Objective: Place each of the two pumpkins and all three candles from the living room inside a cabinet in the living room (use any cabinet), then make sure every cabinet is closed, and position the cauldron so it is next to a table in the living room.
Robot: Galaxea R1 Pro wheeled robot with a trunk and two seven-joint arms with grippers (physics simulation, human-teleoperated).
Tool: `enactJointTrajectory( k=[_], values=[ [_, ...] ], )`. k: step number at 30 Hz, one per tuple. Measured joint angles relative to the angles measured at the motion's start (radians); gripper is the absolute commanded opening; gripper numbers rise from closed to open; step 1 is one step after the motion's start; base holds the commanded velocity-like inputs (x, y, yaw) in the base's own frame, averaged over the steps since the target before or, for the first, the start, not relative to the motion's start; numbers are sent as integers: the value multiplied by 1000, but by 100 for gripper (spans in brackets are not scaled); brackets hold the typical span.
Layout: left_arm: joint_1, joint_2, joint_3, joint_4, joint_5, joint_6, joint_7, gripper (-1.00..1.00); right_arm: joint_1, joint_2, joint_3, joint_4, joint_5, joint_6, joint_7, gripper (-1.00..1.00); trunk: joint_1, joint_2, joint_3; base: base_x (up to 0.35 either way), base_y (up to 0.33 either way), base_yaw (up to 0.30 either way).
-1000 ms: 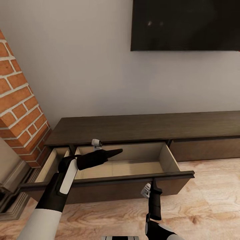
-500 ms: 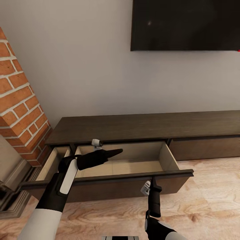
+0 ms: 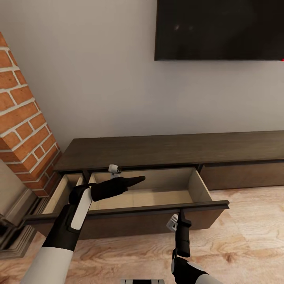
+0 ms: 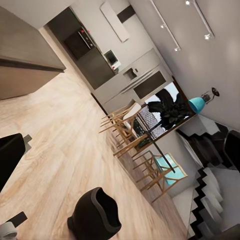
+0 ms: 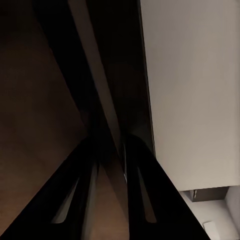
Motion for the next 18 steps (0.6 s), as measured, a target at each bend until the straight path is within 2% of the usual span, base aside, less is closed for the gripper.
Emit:
enactJointTrajectory(
  k=[13,14,15,16,18],
  values=[
    [0,-2,0,1,-1,0,0,100,0,0,0,0,0,2,0,-100,0,0,0,0,0,0],
    [0,-2,0,1,-1,0,0,100,0,0,1,0,0,2,0,100,0,0,0,0,0,0],
    [0,-2,0,1,-1,0,0,100,11,0,12,0,-2,-7,-52,100,0,0,0,0,0,0],
    [0,-2,0,1,-1,0,0,100,11,1,30,-2,6,-7,-71,100,0,0,0,0,0,0],
    [0,-2,0,2,-1,0,0,100,11,1,30,-2,7,-6,-72,100,0,0,0,0,0,0]
  ],
)
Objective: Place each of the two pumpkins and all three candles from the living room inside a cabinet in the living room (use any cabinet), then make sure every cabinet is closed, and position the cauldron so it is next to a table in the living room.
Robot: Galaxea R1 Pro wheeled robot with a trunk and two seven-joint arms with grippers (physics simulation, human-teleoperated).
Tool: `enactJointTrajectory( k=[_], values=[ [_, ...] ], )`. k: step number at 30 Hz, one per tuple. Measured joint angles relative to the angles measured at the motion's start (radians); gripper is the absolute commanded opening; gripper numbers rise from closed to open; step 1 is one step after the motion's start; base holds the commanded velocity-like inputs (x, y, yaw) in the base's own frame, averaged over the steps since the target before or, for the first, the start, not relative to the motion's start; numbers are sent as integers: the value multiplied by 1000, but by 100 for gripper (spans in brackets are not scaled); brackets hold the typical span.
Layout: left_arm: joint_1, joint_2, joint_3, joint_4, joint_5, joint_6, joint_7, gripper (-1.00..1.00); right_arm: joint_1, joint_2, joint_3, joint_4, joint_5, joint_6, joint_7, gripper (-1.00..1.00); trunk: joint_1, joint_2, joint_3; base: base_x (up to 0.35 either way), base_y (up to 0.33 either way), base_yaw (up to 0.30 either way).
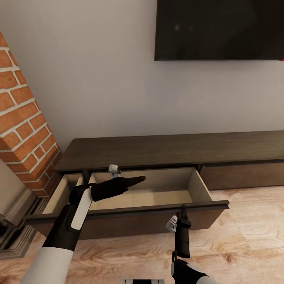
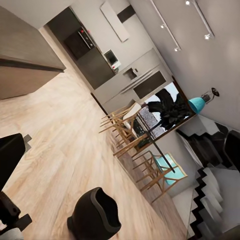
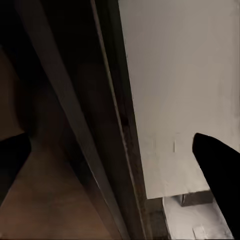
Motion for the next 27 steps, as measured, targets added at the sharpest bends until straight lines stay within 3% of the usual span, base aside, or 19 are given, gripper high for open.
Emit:
enactJointTrajectory(
  k=[27],
  values=[
    [0,0,0,0,0,0,0,100,0,-1,0,0,0,0,-1,100,0,0,0,-40,0,0]
  ],
)
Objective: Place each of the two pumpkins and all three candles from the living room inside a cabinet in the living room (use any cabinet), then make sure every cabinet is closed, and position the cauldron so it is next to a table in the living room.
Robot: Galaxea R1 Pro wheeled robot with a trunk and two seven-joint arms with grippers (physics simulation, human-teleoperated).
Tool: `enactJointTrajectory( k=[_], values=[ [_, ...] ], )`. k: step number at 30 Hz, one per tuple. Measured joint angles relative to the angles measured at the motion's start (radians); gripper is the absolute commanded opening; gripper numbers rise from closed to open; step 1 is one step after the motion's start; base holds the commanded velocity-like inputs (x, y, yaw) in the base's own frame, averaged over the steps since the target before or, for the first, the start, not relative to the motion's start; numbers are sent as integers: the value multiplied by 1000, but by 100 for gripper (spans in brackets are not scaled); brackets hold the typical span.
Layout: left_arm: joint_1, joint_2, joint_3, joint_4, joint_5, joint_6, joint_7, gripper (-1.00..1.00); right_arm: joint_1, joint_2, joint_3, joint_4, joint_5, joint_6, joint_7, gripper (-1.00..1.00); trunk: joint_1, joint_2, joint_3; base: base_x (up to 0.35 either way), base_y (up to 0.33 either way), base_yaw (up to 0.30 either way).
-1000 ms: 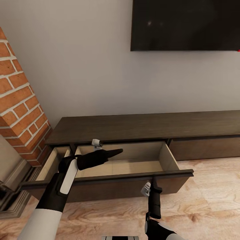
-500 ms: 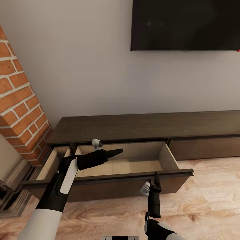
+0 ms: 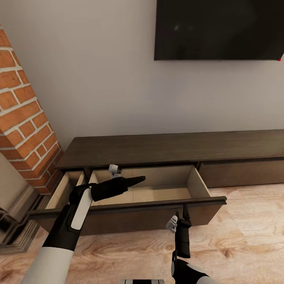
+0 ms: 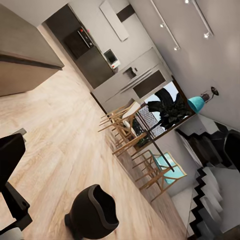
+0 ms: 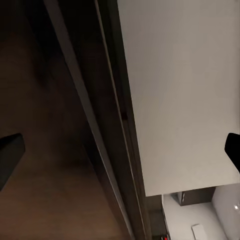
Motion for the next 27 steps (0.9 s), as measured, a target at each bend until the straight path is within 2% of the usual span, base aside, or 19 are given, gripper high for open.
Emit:
enactJointTrajectory(
  k=[7,16,22,24,25,27],
  values=[
    [0,0,0,0,0,0,0,100,0,-6,0,0,-1,1,-2,100,0,0,0,0,0,0],
    [0,0,0,0,0,0,0,100,0,-62,-4,-4,-6,0,-4,100,0,0,0,0,0,0],
    [0,0,0,0,0,0,0,100,0,-158,-14,-6,-13,0,-1,100,0,0,0,0,0,0],
    [0,0,0,0,0,0,0,100,0,-205,-17,-6,-14,0,-1,100,0,0,0,0,0,0],
    [0,0,0,0,0,0,0,100,0,-215,-15,-6,-14,0,-1,100,0,0,0,0,0,0],
    [0,0,0,0,0,0,0,100,0,-267,-18,-6,-16,-1,3,100,0,0,0,0,0,0]
  ],
)
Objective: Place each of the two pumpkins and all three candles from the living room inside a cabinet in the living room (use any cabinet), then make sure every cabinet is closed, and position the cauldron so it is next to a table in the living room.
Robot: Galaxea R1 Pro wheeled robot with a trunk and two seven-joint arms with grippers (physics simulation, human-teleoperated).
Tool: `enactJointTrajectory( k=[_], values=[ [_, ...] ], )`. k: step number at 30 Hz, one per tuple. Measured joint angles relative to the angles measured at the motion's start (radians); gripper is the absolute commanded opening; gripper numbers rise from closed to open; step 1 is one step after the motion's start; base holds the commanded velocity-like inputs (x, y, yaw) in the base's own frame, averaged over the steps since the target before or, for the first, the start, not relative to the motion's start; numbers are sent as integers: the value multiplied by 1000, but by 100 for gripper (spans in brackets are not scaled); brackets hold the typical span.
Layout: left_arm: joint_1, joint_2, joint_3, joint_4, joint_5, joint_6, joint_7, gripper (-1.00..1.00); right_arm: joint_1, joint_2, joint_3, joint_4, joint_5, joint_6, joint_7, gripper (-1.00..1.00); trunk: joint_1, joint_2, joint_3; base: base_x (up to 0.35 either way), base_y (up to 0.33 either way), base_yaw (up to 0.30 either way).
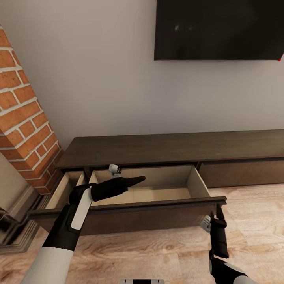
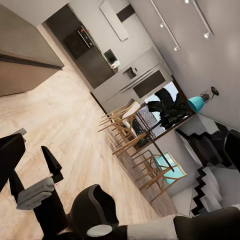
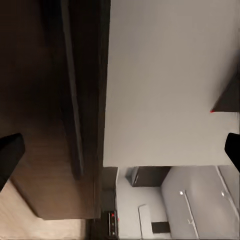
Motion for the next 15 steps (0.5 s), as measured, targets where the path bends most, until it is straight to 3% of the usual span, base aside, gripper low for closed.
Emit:
enactJointTrajectory(
  k=[1,2,4,7,10,12,13,15],
  values=[
    [0,0,0,0,0,0,0,100,0,-33,-3,0,-1,0,8,100,0,0,0,0,0,0],
    [0,0,0,0,0,0,0,100,0,-46,1,0,-2,0,12,100,0,0,0,0,0,0],
    [0,1,0,0,0,0,1,100,0,-120,-10,0,-28,-1,55,100,0,0,0,0,0,0],
    [0,0,0,0,0,0,0,100,0,-223,-49,-2,-111,-21,128,100,0,0,0,0,0,0],
    [0,0,0,0,0,0,0,100,0,-296,-67,-12,-177,-82,185,100,0,0,0,0,0,0],
    [0,-1,0,1,0,0,1,100,0,-360,-75,-27,-245,-119,245,100,0,0,0,0,0,0],
    [0,-2,0,1,-1,0,1,100,0,-401,-92,-45,-308,-131,290,100,0,0,0,0,0,0],
    [0,-3,0,2,-1,0,1,100,-1,-459,-137,-87,-413,-140,355,100,0,0,0,0,0,0]
  ],
)
